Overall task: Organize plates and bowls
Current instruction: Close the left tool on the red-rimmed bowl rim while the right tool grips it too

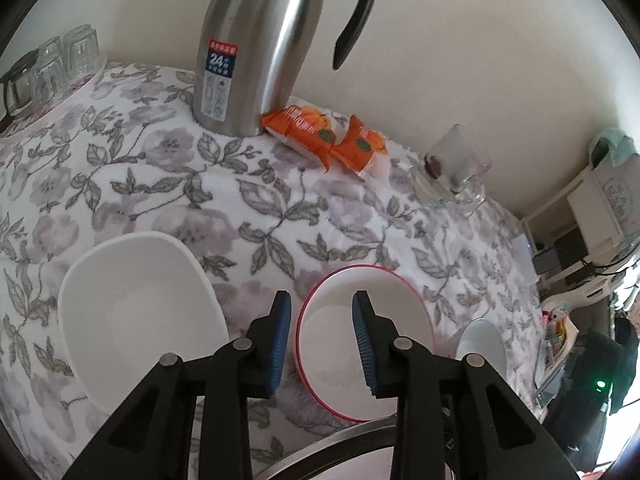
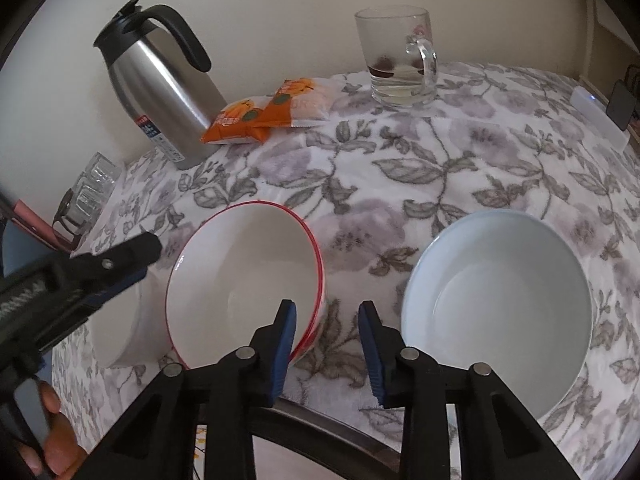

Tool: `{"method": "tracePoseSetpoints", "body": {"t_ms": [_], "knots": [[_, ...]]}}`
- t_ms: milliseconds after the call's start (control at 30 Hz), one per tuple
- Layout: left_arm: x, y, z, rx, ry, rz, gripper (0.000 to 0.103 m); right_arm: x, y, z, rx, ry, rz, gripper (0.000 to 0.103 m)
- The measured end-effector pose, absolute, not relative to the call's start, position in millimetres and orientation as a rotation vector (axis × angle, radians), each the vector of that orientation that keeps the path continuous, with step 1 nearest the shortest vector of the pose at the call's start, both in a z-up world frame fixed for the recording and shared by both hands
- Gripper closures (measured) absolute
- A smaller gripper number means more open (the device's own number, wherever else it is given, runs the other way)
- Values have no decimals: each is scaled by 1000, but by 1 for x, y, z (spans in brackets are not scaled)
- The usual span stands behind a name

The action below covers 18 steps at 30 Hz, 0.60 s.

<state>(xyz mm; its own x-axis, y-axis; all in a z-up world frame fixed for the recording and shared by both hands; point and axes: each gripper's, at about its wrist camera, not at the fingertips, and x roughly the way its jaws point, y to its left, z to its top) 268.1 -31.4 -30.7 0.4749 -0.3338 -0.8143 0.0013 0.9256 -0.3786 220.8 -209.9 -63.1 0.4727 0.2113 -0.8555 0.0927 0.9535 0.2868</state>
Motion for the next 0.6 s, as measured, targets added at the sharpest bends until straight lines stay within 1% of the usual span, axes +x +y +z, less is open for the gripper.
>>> {"method": "tracePoseSetpoints", "body": {"t_ms": [133,233,400,433,467,600], "knots": [[268,-39,-33,-357,1070,-253,70,221,-211,-64,314,1080,77,69],[268,-44,-40,-332,1095,-230,71,220,-212,-64,320,1081,76,72],[269,-40,-47,-319,1108,-193,72,220,-212,-65,321,1080,77,72],[269,-40,-48,-313,1112,-188,74,220,-212,-65,323,1080,78,72],[270,-40,-50,-309,1119,-185,79,220,-212,-65,324,1080,78,72],[270,-42,-55,-301,1130,-176,87,221,-212,-65,326,1079,81,72]]}}
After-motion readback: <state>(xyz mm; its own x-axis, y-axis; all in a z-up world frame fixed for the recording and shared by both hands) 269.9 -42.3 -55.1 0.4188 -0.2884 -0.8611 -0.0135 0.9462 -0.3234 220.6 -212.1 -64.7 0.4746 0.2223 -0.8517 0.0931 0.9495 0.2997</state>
